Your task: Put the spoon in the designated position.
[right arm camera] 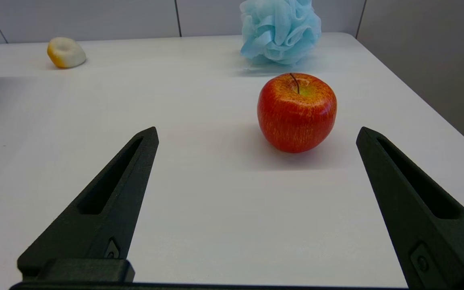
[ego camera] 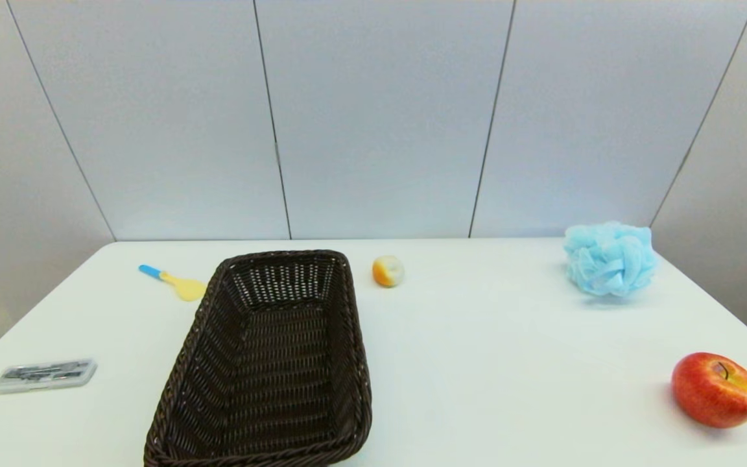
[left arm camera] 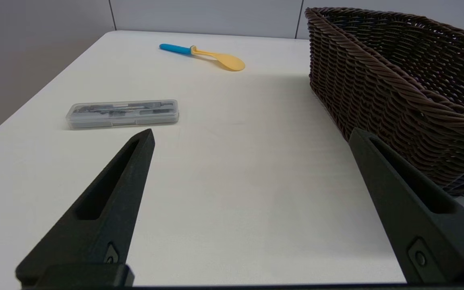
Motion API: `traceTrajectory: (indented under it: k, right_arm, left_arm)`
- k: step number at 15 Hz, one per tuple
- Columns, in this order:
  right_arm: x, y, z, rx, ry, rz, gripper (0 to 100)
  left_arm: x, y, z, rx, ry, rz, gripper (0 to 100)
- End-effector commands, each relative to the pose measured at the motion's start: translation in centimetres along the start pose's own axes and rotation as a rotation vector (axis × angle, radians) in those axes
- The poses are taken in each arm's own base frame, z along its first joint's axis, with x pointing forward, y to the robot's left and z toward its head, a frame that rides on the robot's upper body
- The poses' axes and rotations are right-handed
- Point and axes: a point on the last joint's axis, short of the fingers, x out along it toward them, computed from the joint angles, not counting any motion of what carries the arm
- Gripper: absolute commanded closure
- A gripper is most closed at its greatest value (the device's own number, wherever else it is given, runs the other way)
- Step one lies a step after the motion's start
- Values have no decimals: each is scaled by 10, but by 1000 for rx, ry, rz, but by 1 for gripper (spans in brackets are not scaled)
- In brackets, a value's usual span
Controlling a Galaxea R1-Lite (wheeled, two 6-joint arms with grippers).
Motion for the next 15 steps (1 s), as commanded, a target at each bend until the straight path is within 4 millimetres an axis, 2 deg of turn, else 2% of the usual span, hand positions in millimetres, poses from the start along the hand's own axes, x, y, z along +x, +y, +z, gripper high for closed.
traceTrajectory:
  k: [1,15]
  right_arm:
    - [0,0,0,0,1,0,0]
    - [0,0,0,0,1,0,0]
  left_arm:
    - [0,0,0,-1,2,0,0]
    - [2,0,1,2,36,5,0]
